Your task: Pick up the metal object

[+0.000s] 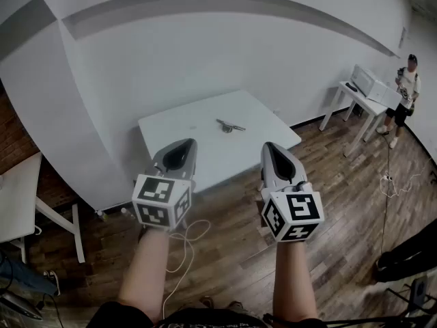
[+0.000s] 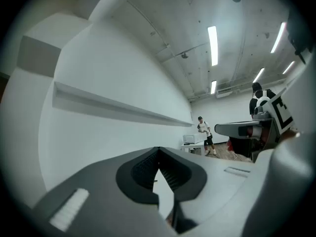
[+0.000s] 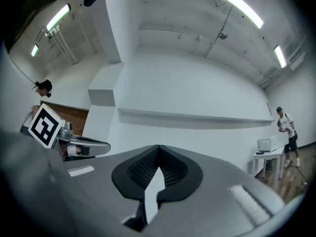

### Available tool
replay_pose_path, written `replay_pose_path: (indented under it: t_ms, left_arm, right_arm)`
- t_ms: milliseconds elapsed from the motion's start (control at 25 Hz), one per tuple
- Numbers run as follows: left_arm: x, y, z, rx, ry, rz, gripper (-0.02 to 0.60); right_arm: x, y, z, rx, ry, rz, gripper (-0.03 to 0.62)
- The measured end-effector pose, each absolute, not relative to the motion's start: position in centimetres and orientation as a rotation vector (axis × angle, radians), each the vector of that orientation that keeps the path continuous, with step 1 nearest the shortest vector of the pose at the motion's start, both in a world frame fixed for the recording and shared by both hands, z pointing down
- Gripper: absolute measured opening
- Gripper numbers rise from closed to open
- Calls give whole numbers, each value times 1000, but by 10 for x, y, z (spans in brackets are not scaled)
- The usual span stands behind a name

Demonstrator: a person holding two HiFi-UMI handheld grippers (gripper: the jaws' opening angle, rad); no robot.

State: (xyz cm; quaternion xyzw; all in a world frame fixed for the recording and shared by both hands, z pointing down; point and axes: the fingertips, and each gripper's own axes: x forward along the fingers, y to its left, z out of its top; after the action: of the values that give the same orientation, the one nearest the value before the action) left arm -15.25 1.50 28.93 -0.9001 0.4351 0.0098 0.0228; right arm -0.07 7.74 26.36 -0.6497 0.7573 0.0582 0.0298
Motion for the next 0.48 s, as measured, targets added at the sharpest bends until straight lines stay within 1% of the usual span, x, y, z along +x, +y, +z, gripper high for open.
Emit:
replay_pose_path:
  t_ms: [240,480]
  left_arm:
    - [-149,3,295,-2795,1338,28,-3]
    - [-133,-24,311,-2817,1362,15,-3]
  right_arm:
    - [-1,68,271,-2007,2345,182,11]
    - [20,45,274,-1980,2326,162,9]
